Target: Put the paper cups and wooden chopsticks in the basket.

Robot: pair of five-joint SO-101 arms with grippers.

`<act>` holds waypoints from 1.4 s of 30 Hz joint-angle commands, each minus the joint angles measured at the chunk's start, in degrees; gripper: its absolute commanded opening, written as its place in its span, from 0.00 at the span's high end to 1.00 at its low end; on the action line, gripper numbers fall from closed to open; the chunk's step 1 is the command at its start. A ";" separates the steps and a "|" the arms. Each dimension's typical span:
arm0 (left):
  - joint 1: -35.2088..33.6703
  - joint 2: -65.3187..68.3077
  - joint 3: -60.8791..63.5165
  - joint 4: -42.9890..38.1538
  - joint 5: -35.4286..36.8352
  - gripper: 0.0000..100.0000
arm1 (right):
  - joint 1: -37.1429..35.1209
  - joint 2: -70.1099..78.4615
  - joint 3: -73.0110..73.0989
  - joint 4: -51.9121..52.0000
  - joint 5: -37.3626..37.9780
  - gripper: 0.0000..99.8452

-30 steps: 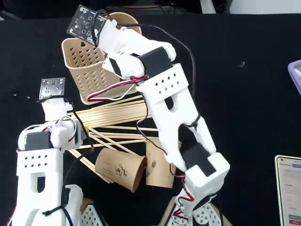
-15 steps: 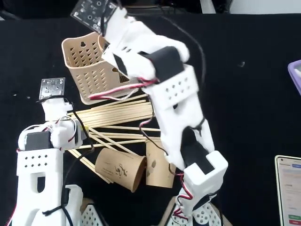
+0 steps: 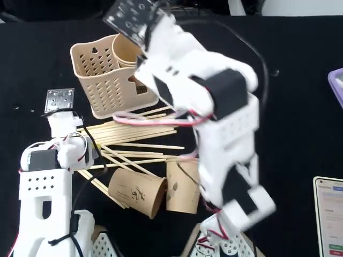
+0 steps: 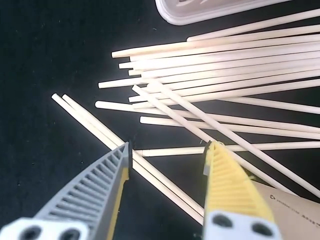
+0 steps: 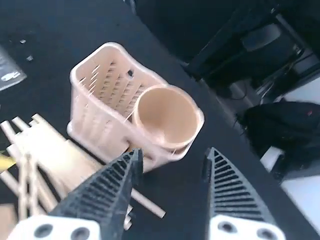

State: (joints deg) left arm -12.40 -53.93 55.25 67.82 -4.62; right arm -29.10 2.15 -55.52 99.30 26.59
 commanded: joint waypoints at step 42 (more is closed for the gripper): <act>-0.66 -1.32 -0.48 0.09 -0.18 0.75 | 6.95 -28.09 92.44 -2.99 41.23 0.89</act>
State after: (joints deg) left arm -12.40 -53.93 55.25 67.82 -4.62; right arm -22.59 -25.45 39.52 91.47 62.29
